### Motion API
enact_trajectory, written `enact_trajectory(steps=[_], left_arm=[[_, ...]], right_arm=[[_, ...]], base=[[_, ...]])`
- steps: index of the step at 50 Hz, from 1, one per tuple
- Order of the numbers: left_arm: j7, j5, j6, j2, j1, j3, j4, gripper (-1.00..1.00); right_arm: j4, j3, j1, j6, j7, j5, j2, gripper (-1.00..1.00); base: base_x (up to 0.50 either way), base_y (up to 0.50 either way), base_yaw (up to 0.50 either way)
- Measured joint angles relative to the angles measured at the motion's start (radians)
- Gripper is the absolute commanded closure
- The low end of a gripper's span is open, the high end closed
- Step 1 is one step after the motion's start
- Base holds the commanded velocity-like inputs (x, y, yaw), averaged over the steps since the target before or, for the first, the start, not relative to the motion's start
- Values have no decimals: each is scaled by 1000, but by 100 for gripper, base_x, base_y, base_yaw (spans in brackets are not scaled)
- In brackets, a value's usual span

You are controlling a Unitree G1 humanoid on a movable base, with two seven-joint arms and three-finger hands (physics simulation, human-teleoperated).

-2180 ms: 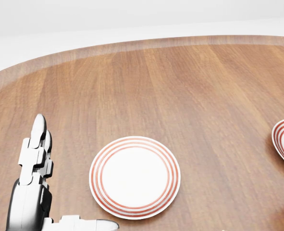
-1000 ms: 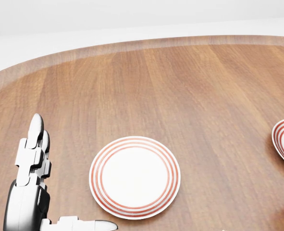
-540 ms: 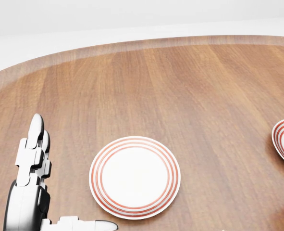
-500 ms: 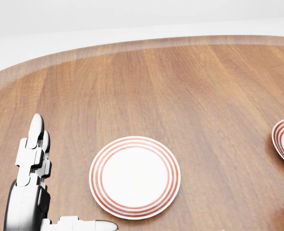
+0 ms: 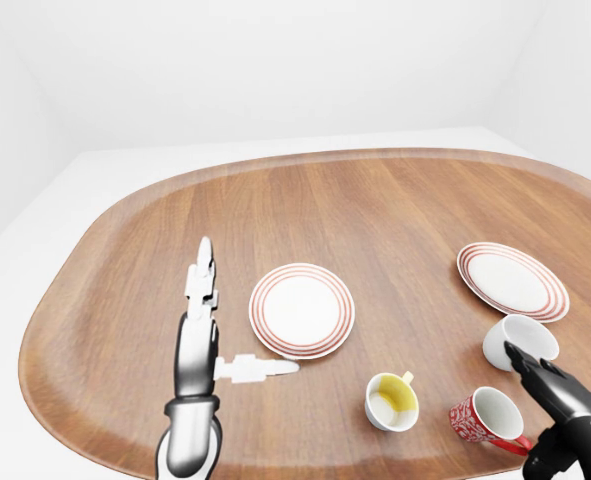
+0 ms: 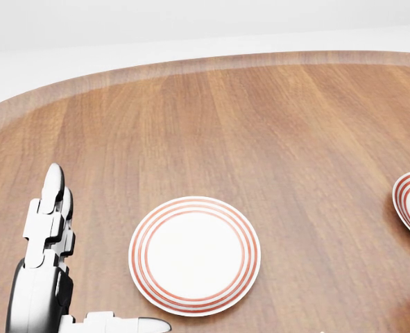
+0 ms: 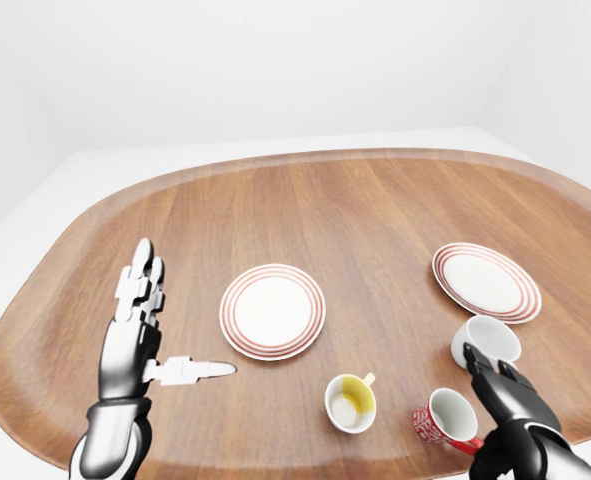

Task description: Put the red mug on the left plate.

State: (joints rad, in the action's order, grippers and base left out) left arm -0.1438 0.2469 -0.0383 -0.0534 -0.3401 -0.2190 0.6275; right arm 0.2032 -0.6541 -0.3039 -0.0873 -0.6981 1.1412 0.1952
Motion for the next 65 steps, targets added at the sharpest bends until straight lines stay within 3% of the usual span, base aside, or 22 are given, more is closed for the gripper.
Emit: enact_trajectory(steps=[41,65], left_arm=[[-5,6,-4,-2,1,-9,-1,-100],[-8,22,-35,-1,21,-25,3,-100]], right_arm=[[-143,103,36,0,0,-21,51,-100],[-259,144,48,0,7,-30,90,-100]], base=[[0,0,0],[0,0,0]])
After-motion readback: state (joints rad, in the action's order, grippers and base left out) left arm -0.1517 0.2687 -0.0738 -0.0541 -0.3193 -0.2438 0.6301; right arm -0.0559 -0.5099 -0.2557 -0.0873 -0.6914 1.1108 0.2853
